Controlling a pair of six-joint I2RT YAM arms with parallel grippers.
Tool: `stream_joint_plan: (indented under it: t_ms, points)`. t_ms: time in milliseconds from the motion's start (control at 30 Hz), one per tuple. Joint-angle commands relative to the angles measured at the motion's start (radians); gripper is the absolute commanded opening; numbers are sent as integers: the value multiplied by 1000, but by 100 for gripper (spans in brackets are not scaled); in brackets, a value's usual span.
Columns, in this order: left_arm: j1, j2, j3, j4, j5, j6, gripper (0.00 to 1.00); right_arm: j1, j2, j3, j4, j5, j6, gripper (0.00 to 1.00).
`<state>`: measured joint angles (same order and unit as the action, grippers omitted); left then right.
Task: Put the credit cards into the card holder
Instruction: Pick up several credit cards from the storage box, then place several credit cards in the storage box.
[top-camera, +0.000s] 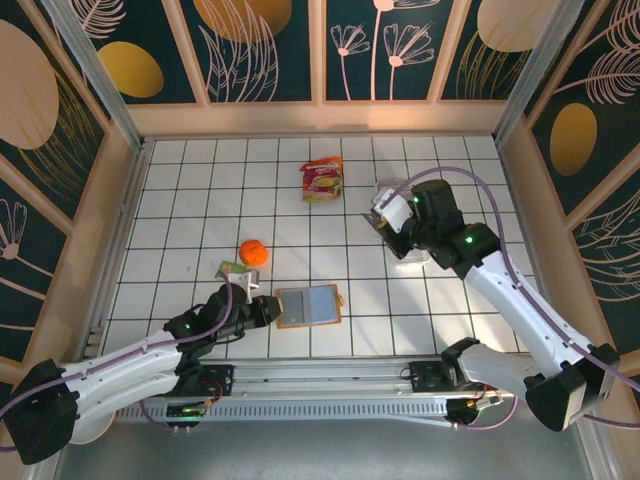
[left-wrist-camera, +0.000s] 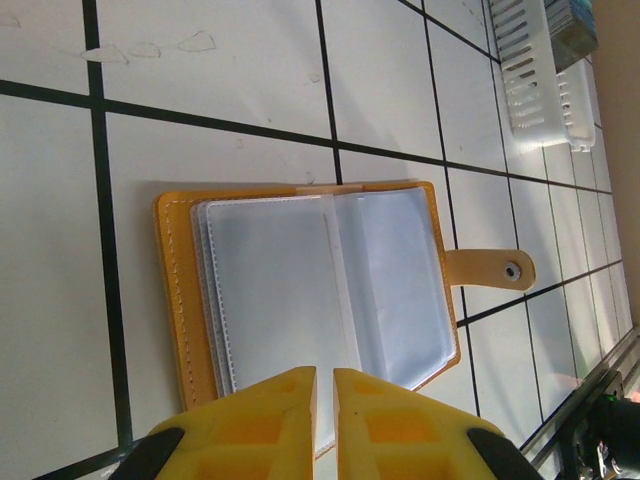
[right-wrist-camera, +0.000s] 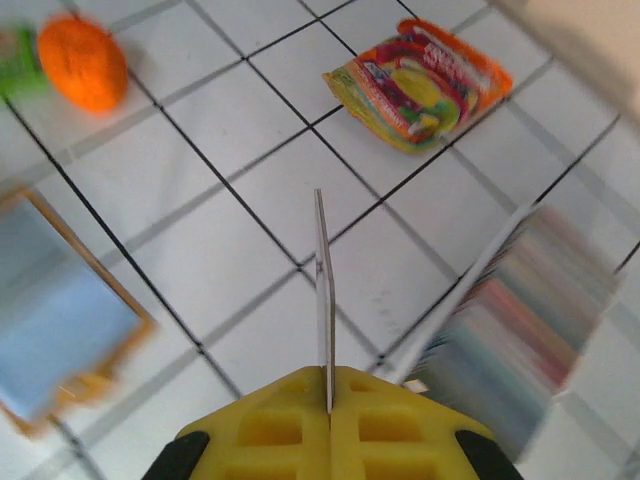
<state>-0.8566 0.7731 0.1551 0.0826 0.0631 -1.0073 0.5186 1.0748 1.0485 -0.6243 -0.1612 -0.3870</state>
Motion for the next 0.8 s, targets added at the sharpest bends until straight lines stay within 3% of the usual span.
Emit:
stream_joint_plan:
  t_ms: [0,100,200,367,500,667,767]
  points:
    - [-2,-2,9,-27,-17,-23,12,-9,-11,-14,-18,-89,512,0]
    - [-2,0,8,-30,-18,-34,11,-11,-13,-60,19,-185,776,0]
    - [-2,7,13,-29,-22,-40,11,-7,-32,-48,-3,-109,857,0]
    - [-2,43,37,-25,-14,-28,10,-53,-5,33,-141,212,738,0]
    - [-2,72,55,-27,-11,-14,8,-173,134,81,-219,245,661,0]
    - [-2,69,49,-21,-15,-14,7,-163,257,90,-202,289,574,0]
    - [-2,60,41,-13,-21,-13,7,-122,287,87,-116,331,353,0]
